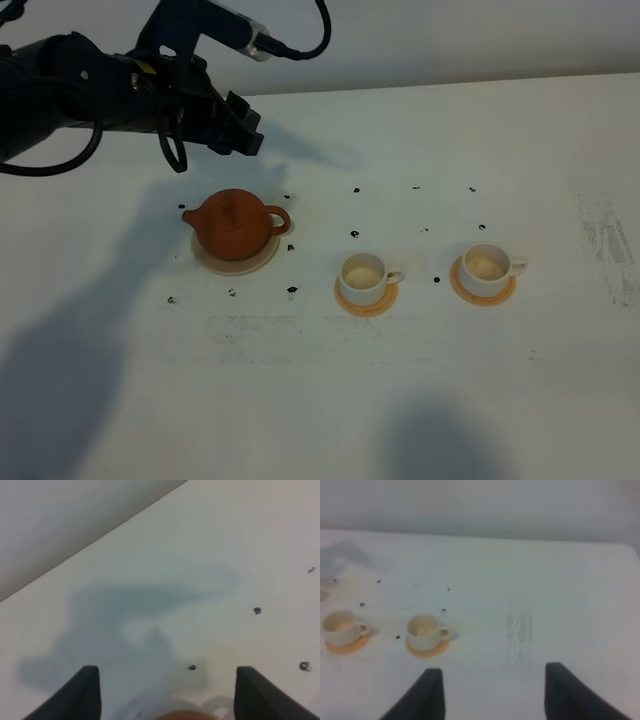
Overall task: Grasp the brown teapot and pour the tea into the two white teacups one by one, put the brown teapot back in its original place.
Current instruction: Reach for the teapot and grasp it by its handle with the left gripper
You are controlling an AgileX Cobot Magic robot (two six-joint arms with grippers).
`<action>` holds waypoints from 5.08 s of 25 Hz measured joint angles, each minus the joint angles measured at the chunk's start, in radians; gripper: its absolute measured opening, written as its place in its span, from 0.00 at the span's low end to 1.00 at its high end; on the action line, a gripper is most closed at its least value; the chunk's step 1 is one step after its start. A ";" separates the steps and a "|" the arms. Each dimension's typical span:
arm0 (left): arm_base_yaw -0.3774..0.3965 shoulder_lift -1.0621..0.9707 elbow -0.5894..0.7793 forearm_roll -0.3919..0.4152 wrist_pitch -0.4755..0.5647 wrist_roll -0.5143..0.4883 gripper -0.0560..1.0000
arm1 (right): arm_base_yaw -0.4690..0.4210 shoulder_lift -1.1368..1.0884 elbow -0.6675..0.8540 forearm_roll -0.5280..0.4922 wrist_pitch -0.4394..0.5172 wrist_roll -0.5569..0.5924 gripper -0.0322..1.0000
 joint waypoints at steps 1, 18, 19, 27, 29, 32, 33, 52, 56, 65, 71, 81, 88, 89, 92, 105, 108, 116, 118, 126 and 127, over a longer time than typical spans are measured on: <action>-0.002 0.005 0.000 0.001 -0.001 0.000 0.59 | 0.000 -0.008 0.012 0.000 0.006 0.001 0.47; -0.057 0.071 0.000 0.023 -0.008 0.002 0.59 | 0.000 -0.011 0.128 0.018 0.014 0.001 0.45; -0.062 0.079 0.000 0.024 -0.012 0.002 0.59 | 0.000 -0.011 0.128 0.019 0.014 0.001 0.45; -0.089 0.106 0.000 0.028 -0.037 0.003 0.59 | 0.000 -0.011 0.128 0.039 0.013 0.001 0.44; -0.091 0.106 0.000 0.029 -0.044 0.003 0.59 | 0.000 -0.011 0.128 0.049 0.012 0.001 0.44; -0.091 0.106 0.000 0.030 -0.049 0.003 0.59 | -0.007 -0.011 0.128 0.057 0.012 0.001 0.44; -0.091 0.106 0.000 0.030 -0.050 0.003 0.59 | -0.009 -0.011 0.128 0.058 0.012 0.001 0.44; -0.091 0.107 0.000 0.030 -0.081 0.003 0.59 | -0.128 -0.011 0.128 0.077 0.012 0.001 0.44; -0.091 0.107 0.000 0.030 -0.082 0.003 0.59 | -0.128 -0.011 0.128 0.077 0.012 0.001 0.44; -0.091 0.116 0.000 0.030 -0.068 -0.076 0.59 | -0.128 -0.011 0.128 0.077 0.011 0.001 0.44; -0.091 0.118 0.000 0.030 -0.060 -0.103 0.59 | -0.128 -0.011 0.128 0.077 0.011 0.001 0.44; -0.082 0.222 -0.084 0.030 -0.025 -0.127 0.59 | -0.128 -0.011 0.128 0.077 0.011 0.001 0.44; -0.106 0.282 -0.192 0.030 0.069 -0.243 0.59 | -0.128 -0.011 0.128 0.077 0.011 0.001 0.44; -0.110 0.283 -0.195 0.032 0.081 -0.262 0.59 | -0.128 -0.011 0.128 0.077 0.011 0.001 0.44; -0.118 0.288 -0.198 0.054 0.123 -0.323 0.59 | -0.128 -0.011 0.128 0.077 0.011 0.001 0.44; -0.122 0.324 -0.199 0.147 0.161 -0.419 0.59 | -0.128 -0.011 0.128 0.077 0.011 0.001 0.44; -0.122 0.344 -0.199 0.149 0.162 -0.419 0.59 | -0.128 -0.011 0.128 0.077 0.011 0.001 0.44; -0.137 0.346 -0.199 0.149 0.148 -0.419 0.59 | -0.128 -0.011 0.128 0.077 0.011 0.001 0.44; -0.147 0.346 -0.199 0.149 0.147 -0.419 0.59 | -0.128 -0.011 0.128 0.077 0.011 0.001 0.44; -0.161 0.346 -0.199 0.146 0.175 -0.417 0.59 | -0.128 -0.011 0.128 0.077 0.011 0.001 0.44; -0.161 0.346 -0.199 0.146 0.182 -0.417 0.59 | -0.128 -0.011 0.128 0.077 0.011 0.001 0.44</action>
